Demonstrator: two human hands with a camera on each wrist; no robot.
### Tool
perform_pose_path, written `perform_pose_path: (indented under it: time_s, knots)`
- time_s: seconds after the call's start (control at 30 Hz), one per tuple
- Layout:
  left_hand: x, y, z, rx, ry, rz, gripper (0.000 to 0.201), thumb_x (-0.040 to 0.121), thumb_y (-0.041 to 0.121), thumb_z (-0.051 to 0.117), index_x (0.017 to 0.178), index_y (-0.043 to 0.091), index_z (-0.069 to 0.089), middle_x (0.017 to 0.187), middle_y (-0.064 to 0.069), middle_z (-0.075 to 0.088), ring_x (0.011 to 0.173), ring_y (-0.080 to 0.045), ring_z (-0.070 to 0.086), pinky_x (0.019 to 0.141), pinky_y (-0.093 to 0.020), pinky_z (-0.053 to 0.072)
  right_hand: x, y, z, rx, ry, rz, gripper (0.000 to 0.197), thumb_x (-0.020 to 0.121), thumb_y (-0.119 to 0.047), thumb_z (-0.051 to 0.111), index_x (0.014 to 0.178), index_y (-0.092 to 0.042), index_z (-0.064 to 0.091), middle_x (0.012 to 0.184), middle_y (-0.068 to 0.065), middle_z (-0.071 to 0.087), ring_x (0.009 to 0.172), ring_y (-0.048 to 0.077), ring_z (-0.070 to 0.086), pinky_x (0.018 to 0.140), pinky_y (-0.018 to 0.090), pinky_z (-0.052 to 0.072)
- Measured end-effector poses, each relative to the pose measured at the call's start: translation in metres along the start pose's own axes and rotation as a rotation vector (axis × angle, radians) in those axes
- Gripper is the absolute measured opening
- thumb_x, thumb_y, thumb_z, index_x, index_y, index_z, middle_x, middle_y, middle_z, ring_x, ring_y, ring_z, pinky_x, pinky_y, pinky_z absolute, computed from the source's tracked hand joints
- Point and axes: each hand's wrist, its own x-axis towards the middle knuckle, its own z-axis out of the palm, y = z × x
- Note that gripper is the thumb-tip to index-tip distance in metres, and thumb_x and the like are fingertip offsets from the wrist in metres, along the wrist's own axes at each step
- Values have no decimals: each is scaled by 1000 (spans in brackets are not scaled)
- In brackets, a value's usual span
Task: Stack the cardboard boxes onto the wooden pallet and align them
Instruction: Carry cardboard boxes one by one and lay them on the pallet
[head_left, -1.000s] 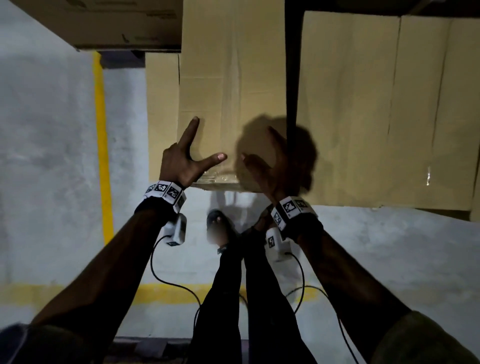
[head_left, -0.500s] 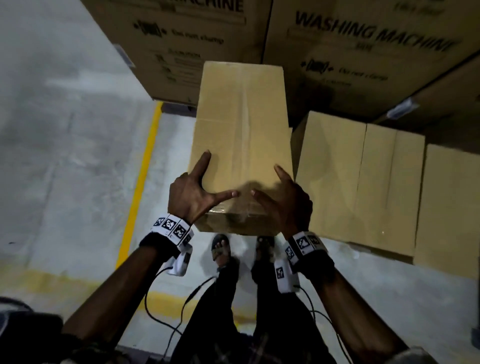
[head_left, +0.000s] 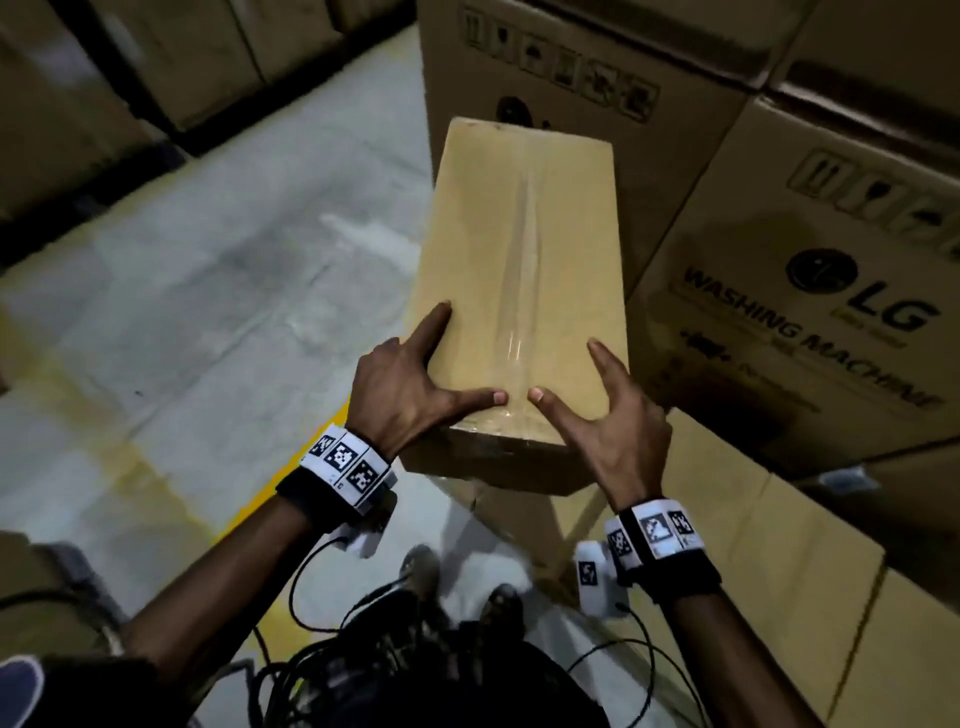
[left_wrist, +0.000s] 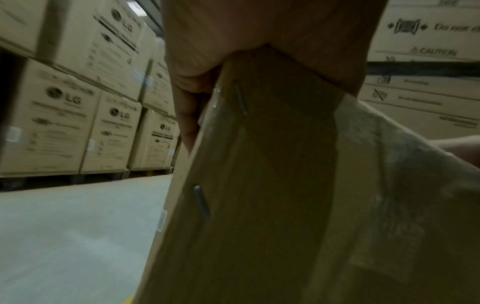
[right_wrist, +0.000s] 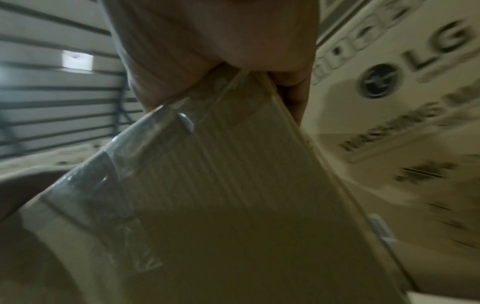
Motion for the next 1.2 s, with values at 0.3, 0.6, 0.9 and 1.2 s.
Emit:
perform_pose_path:
  time_s: [0.3,0.6,0.9,1.2]
  knots:
    - [-22,-48,-62,-45,211,-238,126,48,108,52,157,50,27,110,-12,68,104,-32,65,91,-40,51,37,-85,31,25,-153,-284,102,65,-94,63,154,-52,34,148,7,57,139,29,50,115,51,41]
    - [-16,-160,-122,-86,343,-447,126,49,106,54,157,46,32,110,-11,69,104,-32,66,92,-40,52,54,-205,134,-25,-314,-484,100,67,-93,63,153,-52,35,148,1,58,138,27,52,114,49,41]
    - [10,-332,-218,-141,410,-650,124,49,102,58,157,49,30,106,-13,67,107,-34,64,97,-39,47,51,-383,286,-74,-418,-684,93,70,-89,65,151,-49,42,144,-6,62,131,23,59,108,37,44]
    - [15,-480,-296,-120,475,-849,123,53,103,56,159,50,24,115,-15,66,114,-35,61,102,-42,44,29,-527,428,-5,-540,-832,87,69,-82,73,146,-48,51,139,-9,65,128,18,60,105,33,45]
